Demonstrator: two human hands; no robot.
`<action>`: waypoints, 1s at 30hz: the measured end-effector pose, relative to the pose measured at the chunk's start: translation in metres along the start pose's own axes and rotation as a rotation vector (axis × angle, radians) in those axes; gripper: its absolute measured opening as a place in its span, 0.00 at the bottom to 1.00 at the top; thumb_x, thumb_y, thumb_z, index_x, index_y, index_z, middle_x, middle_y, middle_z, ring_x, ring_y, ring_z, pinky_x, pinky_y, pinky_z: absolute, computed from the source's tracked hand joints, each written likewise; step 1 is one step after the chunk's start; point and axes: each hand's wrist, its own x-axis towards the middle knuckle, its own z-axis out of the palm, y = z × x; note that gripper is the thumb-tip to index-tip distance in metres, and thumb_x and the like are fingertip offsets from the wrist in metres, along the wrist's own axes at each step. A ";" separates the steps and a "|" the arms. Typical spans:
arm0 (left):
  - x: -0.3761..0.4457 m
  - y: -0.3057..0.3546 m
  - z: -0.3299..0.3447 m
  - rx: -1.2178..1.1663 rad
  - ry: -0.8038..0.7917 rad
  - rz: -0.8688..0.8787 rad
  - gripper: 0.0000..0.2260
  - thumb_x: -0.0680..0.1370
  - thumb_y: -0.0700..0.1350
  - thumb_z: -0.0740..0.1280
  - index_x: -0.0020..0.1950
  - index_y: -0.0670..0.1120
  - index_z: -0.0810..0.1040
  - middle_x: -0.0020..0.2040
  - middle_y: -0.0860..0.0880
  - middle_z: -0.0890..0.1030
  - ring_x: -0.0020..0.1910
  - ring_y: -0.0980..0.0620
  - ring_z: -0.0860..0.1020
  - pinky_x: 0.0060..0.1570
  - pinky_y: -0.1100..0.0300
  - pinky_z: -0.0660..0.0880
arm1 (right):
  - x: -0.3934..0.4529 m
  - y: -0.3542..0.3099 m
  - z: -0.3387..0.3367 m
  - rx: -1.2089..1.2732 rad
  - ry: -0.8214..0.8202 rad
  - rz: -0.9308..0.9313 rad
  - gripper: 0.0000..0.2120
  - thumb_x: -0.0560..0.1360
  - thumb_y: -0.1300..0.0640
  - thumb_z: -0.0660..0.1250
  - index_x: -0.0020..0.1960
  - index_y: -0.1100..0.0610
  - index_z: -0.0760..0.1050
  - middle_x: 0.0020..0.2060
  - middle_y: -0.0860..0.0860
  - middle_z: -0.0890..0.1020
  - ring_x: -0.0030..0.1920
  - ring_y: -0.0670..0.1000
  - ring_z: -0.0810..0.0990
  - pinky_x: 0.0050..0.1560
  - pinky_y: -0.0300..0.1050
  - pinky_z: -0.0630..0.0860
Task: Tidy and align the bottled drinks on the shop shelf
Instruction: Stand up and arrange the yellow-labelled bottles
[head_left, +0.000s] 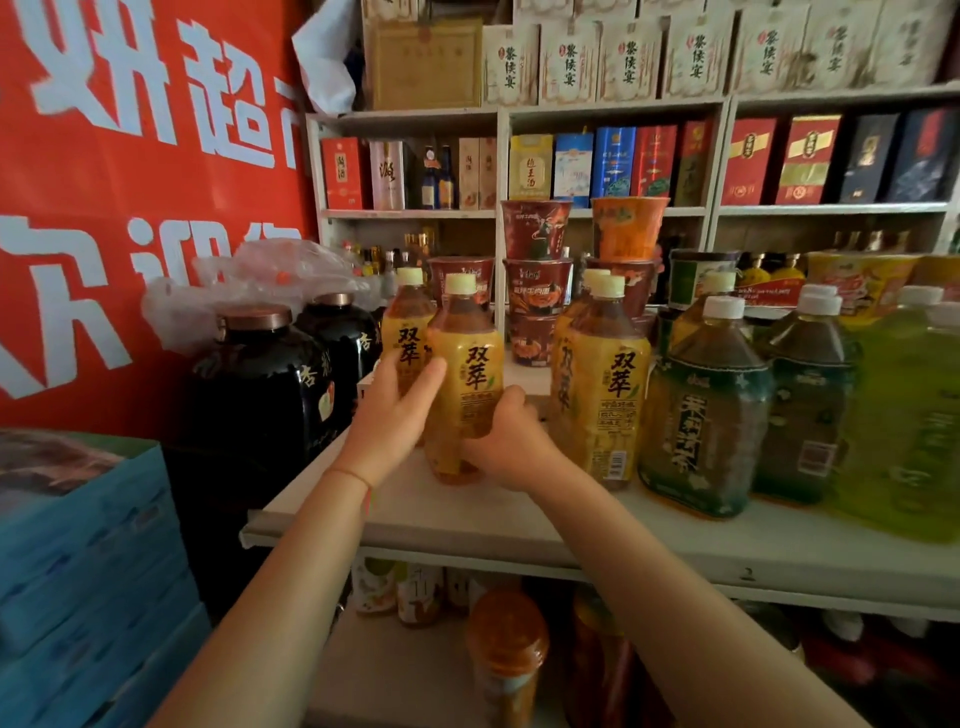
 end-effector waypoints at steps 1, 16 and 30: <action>-0.003 0.001 0.002 -0.019 0.010 0.037 0.21 0.79 0.60 0.67 0.70 0.58 0.68 0.62 0.60 0.78 0.61 0.60 0.77 0.63 0.55 0.74 | -0.003 -0.003 0.004 0.009 -0.022 -0.013 0.38 0.75 0.52 0.73 0.75 0.59 0.54 0.70 0.59 0.65 0.66 0.60 0.72 0.62 0.52 0.77; -0.009 0.009 0.022 0.465 0.352 0.077 0.51 0.71 0.51 0.79 0.81 0.56 0.45 0.69 0.38 0.67 0.66 0.35 0.73 0.58 0.41 0.74 | -0.022 0.016 -0.070 -0.458 0.717 -0.069 0.40 0.80 0.47 0.64 0.81 0.56 0.43 0.76 0.64 0.59 0.47 0.58 0.83 0.35 0.45 0.75; -0.007 0.002 0.009 0.325 0.364 0.119 0.48 0.72 0.41 0.77 0.81 0.54 0.48 0.70 0.37 0.67 0.69 0.35 0.70 0.65 0.43 0.71 | -0.007 0.013 -0.056 -0.497 0.583 -0.279 0.35 0.73 0.40 0.72 0.69 0.57 0.62 0.59 0.55 0.75 0.50 0.58 0.81 0.38 0.44 0.71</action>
